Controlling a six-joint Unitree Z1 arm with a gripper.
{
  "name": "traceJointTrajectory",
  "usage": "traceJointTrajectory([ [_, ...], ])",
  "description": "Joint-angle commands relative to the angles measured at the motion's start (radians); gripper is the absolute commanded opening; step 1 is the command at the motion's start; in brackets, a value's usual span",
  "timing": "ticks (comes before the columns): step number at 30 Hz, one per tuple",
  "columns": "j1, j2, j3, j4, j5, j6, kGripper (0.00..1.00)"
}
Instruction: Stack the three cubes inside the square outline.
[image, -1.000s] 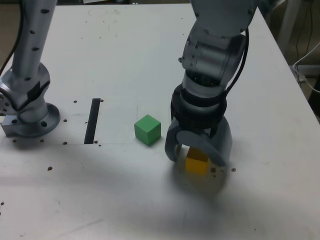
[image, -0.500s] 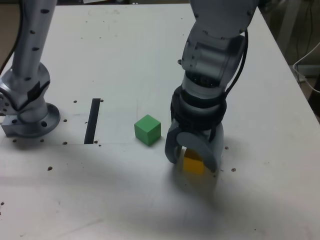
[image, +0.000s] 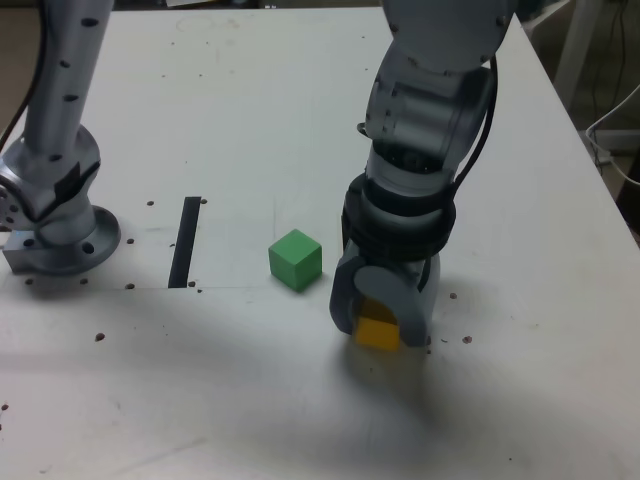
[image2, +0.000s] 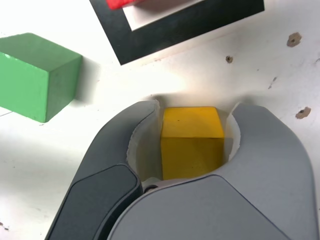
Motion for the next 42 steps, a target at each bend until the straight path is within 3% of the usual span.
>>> traceJointTrajectory([
  [1,-0.001,-0.012,-0.01,0.014,-0.004,0.003,0.27],
  [10,0.051,-0.098,-0.072,0.121,-0.001,0.022,0.27],
  [16,0.147,-0.172,-0.091,0.175,0.03,0.035,0.27],
  [21,0.224,-0.171,-0.104,0.207,0.061,0.039,0.27],
  [36,0.33,-0.122,-0.078,0.158,0.073,0.064,0.27],
  [42,0.333,-0.112,-0.057,0.147,0.056,0.064,0.27],
])
